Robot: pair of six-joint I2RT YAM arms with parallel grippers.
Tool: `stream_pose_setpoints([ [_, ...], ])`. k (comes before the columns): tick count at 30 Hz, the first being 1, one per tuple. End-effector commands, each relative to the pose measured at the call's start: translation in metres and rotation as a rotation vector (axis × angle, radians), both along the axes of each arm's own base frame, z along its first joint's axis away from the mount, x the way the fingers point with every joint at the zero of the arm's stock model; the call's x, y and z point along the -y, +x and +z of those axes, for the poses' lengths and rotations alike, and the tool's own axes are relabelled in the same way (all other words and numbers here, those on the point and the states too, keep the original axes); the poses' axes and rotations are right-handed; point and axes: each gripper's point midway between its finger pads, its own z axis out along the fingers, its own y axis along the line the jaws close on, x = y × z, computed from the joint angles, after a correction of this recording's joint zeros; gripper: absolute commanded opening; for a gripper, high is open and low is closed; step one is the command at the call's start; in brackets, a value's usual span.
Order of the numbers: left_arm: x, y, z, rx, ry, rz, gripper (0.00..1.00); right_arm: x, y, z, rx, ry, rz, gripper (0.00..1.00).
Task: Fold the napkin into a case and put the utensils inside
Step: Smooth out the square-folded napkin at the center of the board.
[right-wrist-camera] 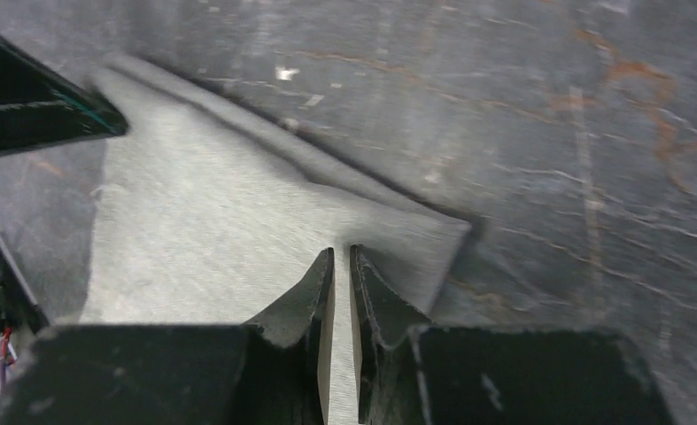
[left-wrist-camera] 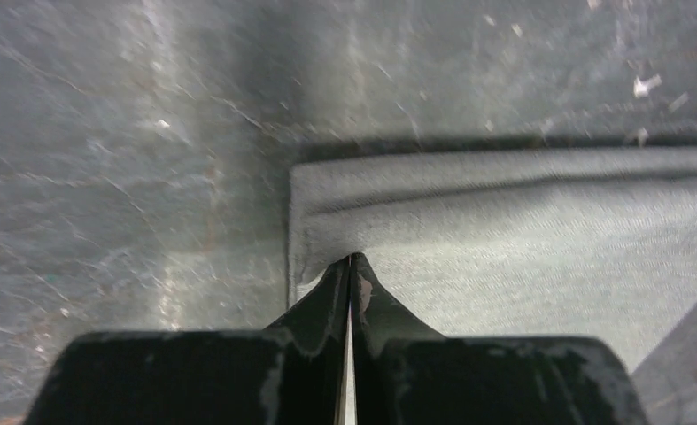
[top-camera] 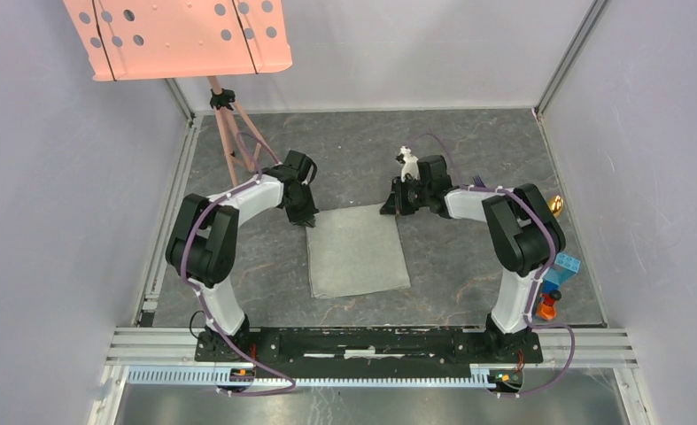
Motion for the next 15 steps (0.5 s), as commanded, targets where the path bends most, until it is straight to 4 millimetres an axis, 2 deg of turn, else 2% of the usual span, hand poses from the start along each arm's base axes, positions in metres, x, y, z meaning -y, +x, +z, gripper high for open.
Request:
stream_pose_setpoints([
  [1,-0.028,0.021,-0.014,0.06,0.088,0.029,0.05,0.023,0.025,-0.019,0.024,-0.044,-0.047,0.16],
  [3,-0.038,0.018,-0.022,0.052,0.133,0.038,0.04,0.035,0.031,-0.031,0.021,-0.086,-0.071,0.14],
  [5,-0.044,0.015,-0.022,0.057,0.176,0.033,0.02,0.045,0.037,-0.027,0.042,-0.15,-0.081,0.13],
  [9,-0.036,0.013,-0.001,0.081,0.137,0.006,0.03,0.039,0.038,0.021,0.116,-0.102,-0.075,0.17],
  [12,-0.015,0.012,0.028,0.113,0.02,-0.026,0.12,0.025,0.024,0.056,0.151,-0.067,-0.034,0.24],
  [15,0.003,0.003,0.053,0.142,-0.069,-0.063,0.26,0.006,-0.018,0.063,0.133,-0.08,0.05,0.3],
])
